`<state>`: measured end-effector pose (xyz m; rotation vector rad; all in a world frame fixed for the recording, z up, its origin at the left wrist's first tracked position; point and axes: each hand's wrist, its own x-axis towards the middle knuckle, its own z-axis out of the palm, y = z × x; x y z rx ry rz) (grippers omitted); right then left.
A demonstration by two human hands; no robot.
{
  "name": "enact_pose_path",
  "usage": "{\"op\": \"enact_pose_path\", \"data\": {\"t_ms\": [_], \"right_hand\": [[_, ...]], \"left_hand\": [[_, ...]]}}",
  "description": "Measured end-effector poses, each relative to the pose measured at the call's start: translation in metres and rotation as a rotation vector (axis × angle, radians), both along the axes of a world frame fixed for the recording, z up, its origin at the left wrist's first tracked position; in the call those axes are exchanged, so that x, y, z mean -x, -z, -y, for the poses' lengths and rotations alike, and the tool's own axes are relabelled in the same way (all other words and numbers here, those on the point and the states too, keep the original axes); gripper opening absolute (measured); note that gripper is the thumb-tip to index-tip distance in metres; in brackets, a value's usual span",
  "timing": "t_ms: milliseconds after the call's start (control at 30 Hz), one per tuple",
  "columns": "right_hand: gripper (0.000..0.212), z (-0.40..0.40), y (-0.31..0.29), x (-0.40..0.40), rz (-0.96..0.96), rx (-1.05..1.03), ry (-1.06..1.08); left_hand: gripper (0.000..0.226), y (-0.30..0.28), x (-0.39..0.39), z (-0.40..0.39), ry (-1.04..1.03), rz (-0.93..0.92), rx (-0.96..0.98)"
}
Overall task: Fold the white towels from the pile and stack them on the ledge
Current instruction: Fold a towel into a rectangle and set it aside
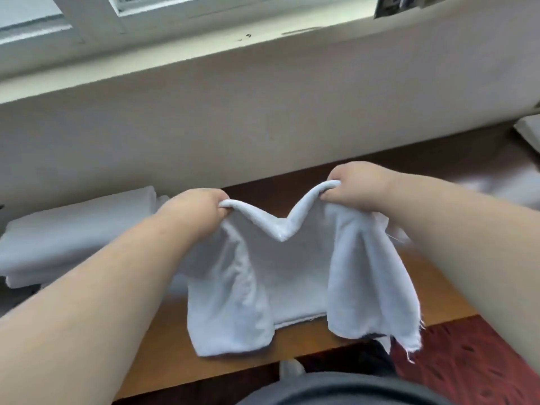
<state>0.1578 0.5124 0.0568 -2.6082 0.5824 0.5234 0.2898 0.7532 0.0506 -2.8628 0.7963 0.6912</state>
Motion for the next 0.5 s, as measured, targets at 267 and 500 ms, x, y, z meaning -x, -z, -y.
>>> {"op": "enact_pose_path", "data": {"t_ms": [267, 500], "right_hand": [[0.025, 0.016, 0.054, -0.005, 0.097, -0.080, 0.155], [0.022, 0.035, 0.025, 0.018, 0.020, -0.263, 0.139]], "left_hand": [[0.086, 0.056, 0.013, 0.051, 0.171, -0.056, 0.207], [0.039, 0.046, 0.054, 0.132, 0.335, -0.228, 0.415]]}}
